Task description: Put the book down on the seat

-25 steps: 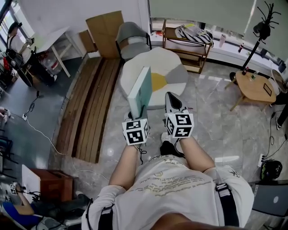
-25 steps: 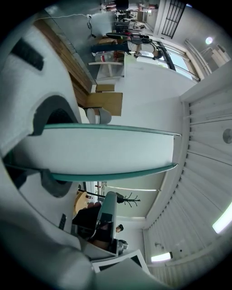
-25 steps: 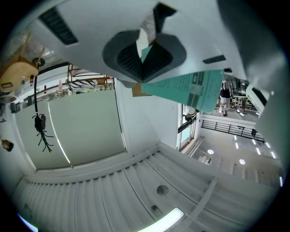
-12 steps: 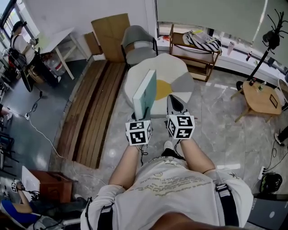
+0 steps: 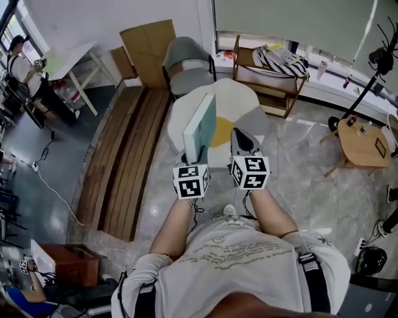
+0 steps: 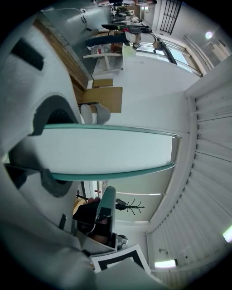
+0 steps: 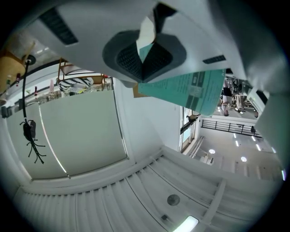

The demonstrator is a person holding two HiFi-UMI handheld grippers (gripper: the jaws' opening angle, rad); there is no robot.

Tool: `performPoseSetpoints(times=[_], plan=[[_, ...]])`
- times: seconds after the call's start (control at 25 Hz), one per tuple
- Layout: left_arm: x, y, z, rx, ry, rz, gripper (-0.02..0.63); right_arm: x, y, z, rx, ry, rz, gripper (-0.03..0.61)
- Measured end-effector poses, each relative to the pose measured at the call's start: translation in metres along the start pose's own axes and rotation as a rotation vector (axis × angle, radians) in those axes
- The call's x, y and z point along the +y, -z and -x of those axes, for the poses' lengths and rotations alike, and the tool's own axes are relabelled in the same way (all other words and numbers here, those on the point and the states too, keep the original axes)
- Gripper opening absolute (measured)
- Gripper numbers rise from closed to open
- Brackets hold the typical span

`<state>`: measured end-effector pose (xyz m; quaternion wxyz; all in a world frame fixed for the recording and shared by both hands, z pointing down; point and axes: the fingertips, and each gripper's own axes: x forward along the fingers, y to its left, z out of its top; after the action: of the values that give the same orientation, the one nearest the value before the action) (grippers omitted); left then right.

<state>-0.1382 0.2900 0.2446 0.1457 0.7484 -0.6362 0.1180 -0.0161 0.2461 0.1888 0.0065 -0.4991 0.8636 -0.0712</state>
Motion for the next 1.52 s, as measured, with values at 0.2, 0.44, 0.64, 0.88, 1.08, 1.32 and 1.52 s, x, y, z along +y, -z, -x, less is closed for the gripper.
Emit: performPoseSetpoints(times=[0.2,0.44,0.64,0.88,1.08,1.32,1.52], plan=[[-0.001,-0.016,-0.046,0.014,0.003,0.004,0.160,-0.032,-0.004,-0.036,0.010,0.004,-0.009,0.026],[-0.003,-0.033,-0.099,0.030,0.004,0.012,0.160,-0.071,-0.007,-0.075,0.023,0.013,-0.021,0.026],[-0.009,-0.034,-0.133,0.048,-0.005,0.018,0.160,-0.099,0.001,-0.098,0.042,0.007,-0.028,0.026],[-0.007,-0.033,-0.152,0.064,-0.030,0.034,0.160,-0.117,0.012,-0.115,0.070,-0.005,-0.044,0.027],[-0.003,-0.033,-0.160,0.073,-0.032,0.046,0.160,-0.115,0.013,-0.123,0.071,-0.022,-0.040,0.026],[-0.007,-0.040,-0.184,0.078,-0.010,0.021,0.160,-0.130,0.011,-0.140,0.067,-0.006,-0.046,0.026],[0.001,-0.051,-0.212,0.070,0.008,0.043,0.160,-0.142,0.004,-0.159,0.056,0.013,-0.029,0.026]])
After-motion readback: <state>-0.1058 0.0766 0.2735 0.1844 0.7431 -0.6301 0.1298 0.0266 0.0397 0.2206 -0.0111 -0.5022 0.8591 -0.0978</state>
